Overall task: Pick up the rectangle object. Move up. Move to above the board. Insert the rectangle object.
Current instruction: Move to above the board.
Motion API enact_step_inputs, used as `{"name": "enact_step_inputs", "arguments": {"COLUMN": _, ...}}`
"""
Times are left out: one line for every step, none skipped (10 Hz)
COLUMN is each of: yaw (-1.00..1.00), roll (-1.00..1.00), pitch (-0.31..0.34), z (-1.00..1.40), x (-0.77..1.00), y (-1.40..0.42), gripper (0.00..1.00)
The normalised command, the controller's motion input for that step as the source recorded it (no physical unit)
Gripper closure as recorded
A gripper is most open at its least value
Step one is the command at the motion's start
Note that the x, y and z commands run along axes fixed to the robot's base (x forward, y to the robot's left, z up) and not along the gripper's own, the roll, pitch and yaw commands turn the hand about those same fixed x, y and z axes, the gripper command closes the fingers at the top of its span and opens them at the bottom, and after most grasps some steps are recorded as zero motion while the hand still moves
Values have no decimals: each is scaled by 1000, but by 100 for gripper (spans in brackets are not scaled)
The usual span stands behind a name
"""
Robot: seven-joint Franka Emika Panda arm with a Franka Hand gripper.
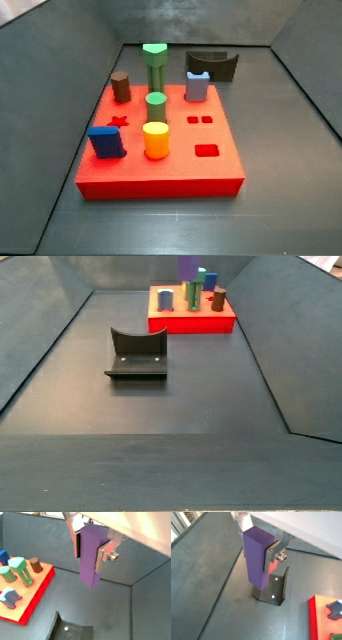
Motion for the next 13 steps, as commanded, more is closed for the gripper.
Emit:
{"name": "enact_step_inputs", "arguments": {"yaw": -13, "roll": 16, "pitch": 89, "z": 575, "x": 31, "y": 39, "gripper": 100}}
{"name": "enact_step_inputs", "arguments": {"yaw": -15, "roll": 18, "pitch": 84, "z": 405, "x": 17, "y": 27, "gripper": 100}}
{"name": "enact_step_inputs", "arguments": {"yaw": -14, "roll": 18, "pitch": 83, "z": 293, "x": 12, "y": 23, "gripper": 100}}
{"name": "enact_step_inputs", "arguments": {"yaw": -1000, "roll": 21, "pitch": -21, "z": 72, "x": -122, "y": -1000, "gripper": 100}}
{"name": "enact_step_inputs", "arguments": {"yaw": -1000, "roll": 23, "pitch": -25, "z": 70, "x": -122, "y": -1000, "gripper": 100}}
{"name": "enact_step_inputs", "arguments": {"yaw": -1000, "roll": 21, "pitch": -33, "z": 74, "x": -134, "y": -1000, "gripper": 100}}
{"name": "enact_step_inputs", "arguments": {"yaw": -1000, "roll": 9, "pitch": -34, "z": 71, "x": -139, "y": -1000, "gripper": 100}}
{"name": "enact_step_inputs", "arguments": {"yaw": -1000, "roll": 8, "pitch": -34, "z": 68, "x": -133, "y": -1000, "gripper": 100}}
{"name": "enact_step_inputs", "arguments": {"yaw": -1000, "roll": 2, "pitch": -33, "z": 67, "x": -135, "y": -1000, "gripper": 100}}
{"name": "enact_step_inputs", "arguments": {"yaw": -1000, "roll": -7, "pitch": -33, "z": 68, "x": -138, "y": -1000, "gripper": 100}}
{"name": "enact_step_inputs", "arguments": {"yaw": -1000, "roll": -16, "pitch": -31, "z": 68, "x": -146, "y": -1000, "gripper": 100}}
{"name": "enact_step_inputs", "arguments": {"yaw": -1000, "roll": -25, "pitch": -28, "z": 68, "x": -150, "y": -1000, "gripper": 100}}
{"name": "enact_step_inputs", "arguments": {"yaw": -1000, "roll": -37, "pitch": -23, "z": 68, "x": -152, "y": -1000, "gripper": 100}}
